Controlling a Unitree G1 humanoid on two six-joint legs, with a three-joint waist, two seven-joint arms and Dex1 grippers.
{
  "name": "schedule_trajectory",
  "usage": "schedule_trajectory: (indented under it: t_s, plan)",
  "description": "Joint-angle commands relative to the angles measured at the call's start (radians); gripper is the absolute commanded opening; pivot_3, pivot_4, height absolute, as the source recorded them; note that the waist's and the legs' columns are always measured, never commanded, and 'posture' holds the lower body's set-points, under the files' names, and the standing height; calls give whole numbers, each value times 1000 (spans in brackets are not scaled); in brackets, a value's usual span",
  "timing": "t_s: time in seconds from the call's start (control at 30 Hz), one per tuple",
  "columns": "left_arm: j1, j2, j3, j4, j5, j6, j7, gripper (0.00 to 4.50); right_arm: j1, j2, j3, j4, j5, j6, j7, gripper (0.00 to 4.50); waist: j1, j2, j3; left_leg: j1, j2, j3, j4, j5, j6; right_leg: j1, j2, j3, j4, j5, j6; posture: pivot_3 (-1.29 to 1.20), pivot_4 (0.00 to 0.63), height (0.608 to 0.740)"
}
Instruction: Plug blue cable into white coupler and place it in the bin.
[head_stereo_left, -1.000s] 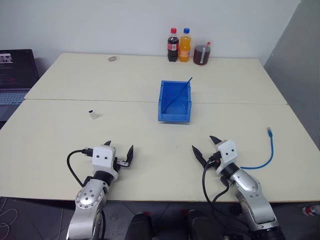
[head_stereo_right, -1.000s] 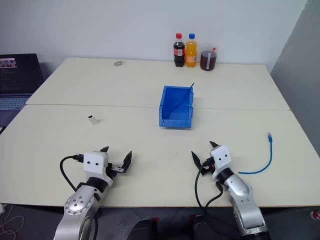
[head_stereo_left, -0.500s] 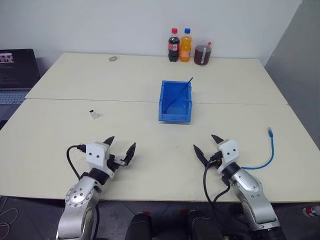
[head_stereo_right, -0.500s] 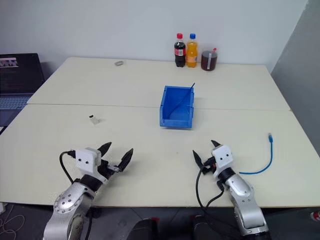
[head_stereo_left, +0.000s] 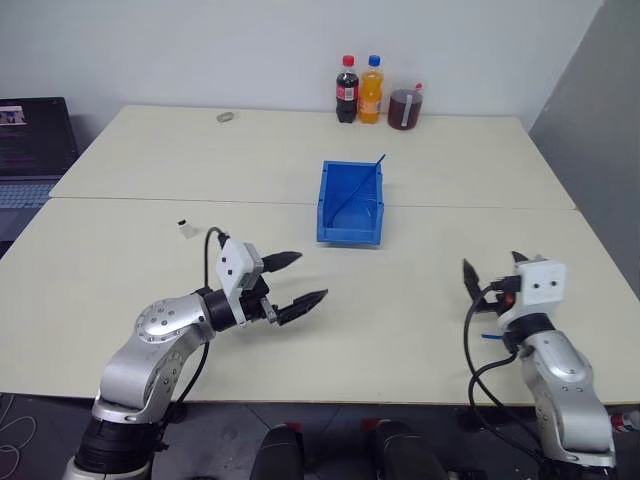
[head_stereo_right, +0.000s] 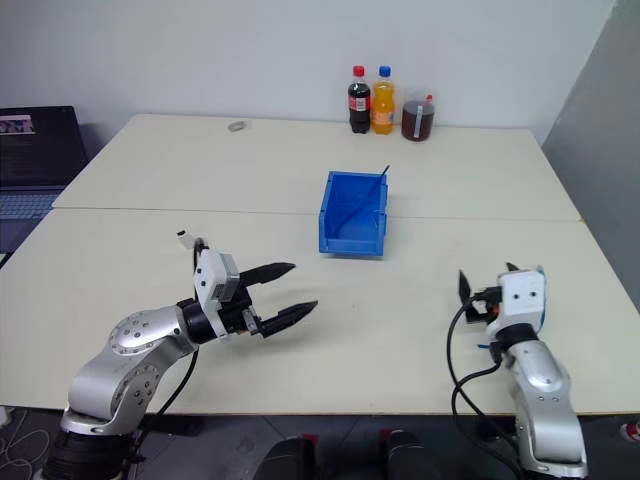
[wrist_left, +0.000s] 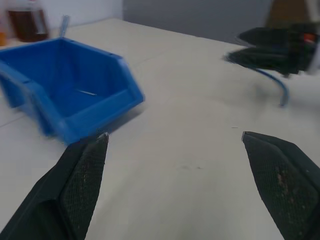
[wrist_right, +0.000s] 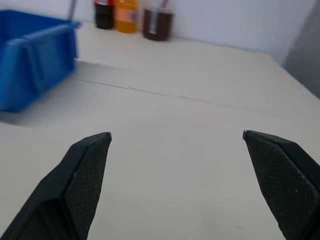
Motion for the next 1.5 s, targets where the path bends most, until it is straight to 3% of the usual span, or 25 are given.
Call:
schedule_trajectory:
  t_s: [0.03,0.2,0.47,0.77,1.07,1.13,1.37,1.5]
  plan:
    - [-46,25,-36,19,-15,-3,-95,4500,-13,-35,-74,-80,-7,157,-54,4478,-4,0,0,0,0,0,0,0,0,0,0,0,0,0,0,0,150,740]
    - [-124,19,-124,88,35,-44,-191,4500,-108,-122,-180,55,1,364,-86,4478,-6,0,0,0,0,0,1,0,0,0,0,1,0,0,0,0,150,740]
    - [-147,6,-134,103,55,-60,-211,4500,-156,-163,-225,233,49,463,-39,4478,-14,1,0,0,0,1,0,0,1,0,1,2,0,-1,-2,0,150,740]
    - [-138,14,-125,109,67,-73,-216,4500,-173,-148,-249,239,113,555,-28,2666,-19,0,0,0,0,-1,0,0,1,1,0,1,0,-1,-1,0,150,740]
    - [-131,17,-121,115,75,-79,-214,4500,-192,-173,-259,259,147,539,-14,430,-15,0,-1,0,-1,-1,1,0,1,1,0,0,0,-1,0,0,150,740]
    - [-125,22,-116,122,78,-81,-213,4500,-183,-226,-224,256,153,516,55,27,-15,0,-1,0,-1,-1,0,0,1,1,0,0,0,-1,0,0,150,740]
    - [-83,72,-83,186,117,-104,-206,4500,-164,-508,-39,171,238,420,492,27,-28,1,0,0,0,0,0,0,1,0,1,1,-1,-1,0,0,150,740]
    - [-45,108,-30,265,156,-168,-189,4500,-214,-638,167,65,226,322,712,27,-42,3,2,1,0,-2,-1,0,1,0,2,1,0,-1,-1,0,150,740]
